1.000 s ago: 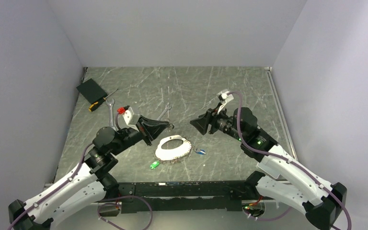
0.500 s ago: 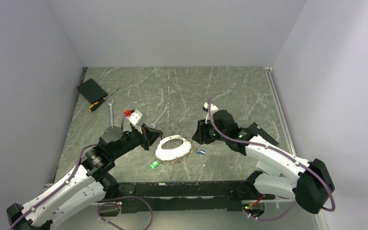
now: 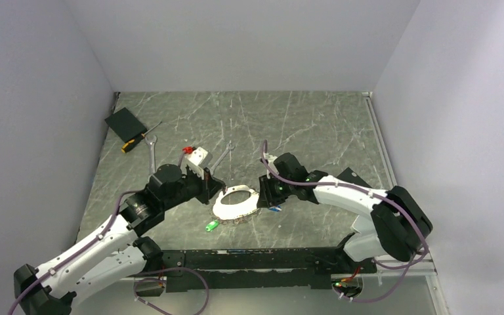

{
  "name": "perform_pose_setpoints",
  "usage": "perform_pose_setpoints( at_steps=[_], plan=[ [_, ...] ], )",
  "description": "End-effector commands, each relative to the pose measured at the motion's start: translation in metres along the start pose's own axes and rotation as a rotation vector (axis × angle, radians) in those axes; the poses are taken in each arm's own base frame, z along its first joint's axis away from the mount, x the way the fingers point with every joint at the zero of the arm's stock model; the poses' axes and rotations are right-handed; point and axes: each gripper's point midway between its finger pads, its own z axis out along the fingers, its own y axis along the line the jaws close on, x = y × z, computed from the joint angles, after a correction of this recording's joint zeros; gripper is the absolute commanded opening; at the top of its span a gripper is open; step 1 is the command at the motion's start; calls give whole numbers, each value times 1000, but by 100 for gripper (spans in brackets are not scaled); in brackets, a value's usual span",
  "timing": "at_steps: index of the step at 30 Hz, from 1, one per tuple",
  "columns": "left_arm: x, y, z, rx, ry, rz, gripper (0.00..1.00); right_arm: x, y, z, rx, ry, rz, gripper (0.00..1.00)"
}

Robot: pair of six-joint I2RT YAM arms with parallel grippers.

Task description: Put the keys on the keyring

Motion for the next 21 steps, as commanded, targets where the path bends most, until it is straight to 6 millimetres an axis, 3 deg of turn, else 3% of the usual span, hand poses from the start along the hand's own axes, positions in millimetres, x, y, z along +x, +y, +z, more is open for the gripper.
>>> perform_pose_setpoints(
  at_steps=[1,9,13,17,21],
  plan=[
    [-7,-7,4,34,-9,-17,0,-23,22,5,-84,-36,-67,29],
    [15,-14,32,82,65,-122,0,-40,-6,-10,102,-142,-73,29],
    [26,-18,48,106,114,-159,0,-34,-15,-11,131,-143,-73,30],
    [29,-36,57,186,142,-114,0,-28,-22,-11,156,-140,-63,31],
    [33,-43,54,216,192,-20,0,-30,-21,-13,152,-141,-72,36]
  ],
)
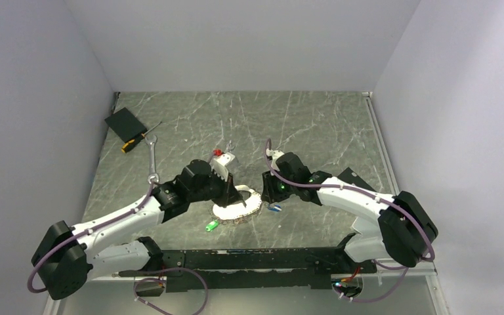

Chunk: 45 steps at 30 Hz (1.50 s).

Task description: Put the keys on the keyring

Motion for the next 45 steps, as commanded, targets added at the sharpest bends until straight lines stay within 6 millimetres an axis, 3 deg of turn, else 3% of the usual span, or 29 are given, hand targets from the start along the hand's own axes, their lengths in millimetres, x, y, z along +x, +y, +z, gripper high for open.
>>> perform_pose_setpoints(
  at_steps=[1,6,11,16,24,34,40,45],
  plan=[
    [-25,-29,-6,101,-34,133,0,-13,0,-6,7,-44,-24,37],
    [-29,-51,-22,177,-106,260,0,-9,22,-4,-109,3,-36,45],
    [-30,-50,-45,130,-165,393,0,1,30,2,-168,73,-50,43],
    [-32,-55,-57,113,-148,407,0,3,47,8,-223,119,-72,41],
    [-24,-58,-64,82,-80,407,0,14,40,34,-142,208,-81,34],
    [-34,-57,-92,28,-149,448,0,29,39,40,-101,275,-81,34],
    [-32,-59,-98,18,-149,469,0,42,51,39,-143,318,-51,34],
    [-32,-55,-99,-20,-144,479,0,40,68,37,-180,326,-42,34]
  ],
)
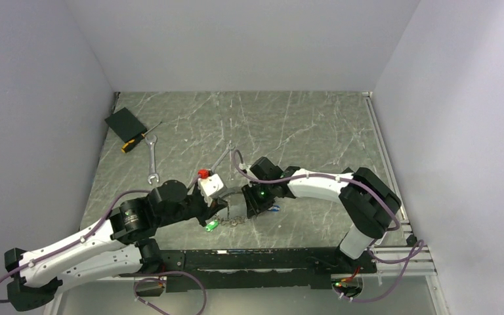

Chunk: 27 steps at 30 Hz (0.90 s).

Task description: Put the keys on the keyring

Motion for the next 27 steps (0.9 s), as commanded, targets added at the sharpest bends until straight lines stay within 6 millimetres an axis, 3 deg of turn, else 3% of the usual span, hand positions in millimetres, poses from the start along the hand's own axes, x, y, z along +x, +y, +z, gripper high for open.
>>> perform_pose_setpoints(
  at_steps=[1,6,11,14,19,22,27],
  plan=[
    [-19,4,-7,-41,-39,26,0,-12,26,-5,-69,-10,6,33],
    [-19,5,-11,-59,-41,32,0,-17,36,0,-91,-9,9,22],
    [-19,4,-13,-61,-48,28,0,-12,18,7,8,10,-1,17],
    [-19,4,-13,-61,-46,30,0,-17,12,1,48,-16,-34,18],
    [-18,3,-10,-59,-36,35,0,-41,26,-17,17,-107,-119,29],
    [-18,3,-9,-60,-30,33,0,-49,29,-20,20,-120,-136,30],
    [-17,3,-12,-59,-26,30,0,-47,13,-16,111,-80,-100,34]
  ],
)
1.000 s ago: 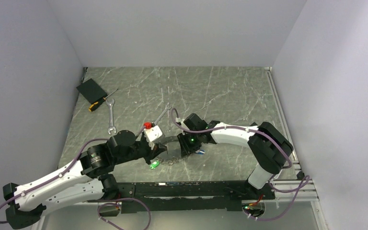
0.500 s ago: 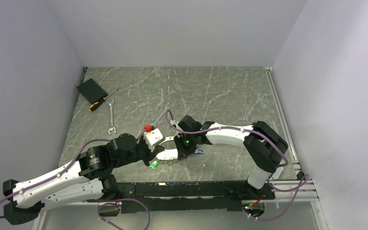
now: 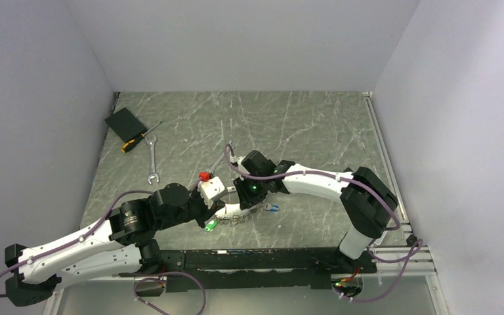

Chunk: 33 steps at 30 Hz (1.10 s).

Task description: Put the keys on the keyring

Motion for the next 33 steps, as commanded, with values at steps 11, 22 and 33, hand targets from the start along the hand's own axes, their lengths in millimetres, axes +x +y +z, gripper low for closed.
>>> perform_pose_setpoints(
  at_steps=[11,22,33],
  plan=[
    [-22,-5,-4,12,-42,2,0,15,15,3,75,48,18,37],
    [-26,-8,-9,26,-66,-2,0,30,10,11,42,-72,-158,54],
    [-23,0,-18,-17,-46,-10,0,24,8,-2,12,-273,-192,64]
  ],
)
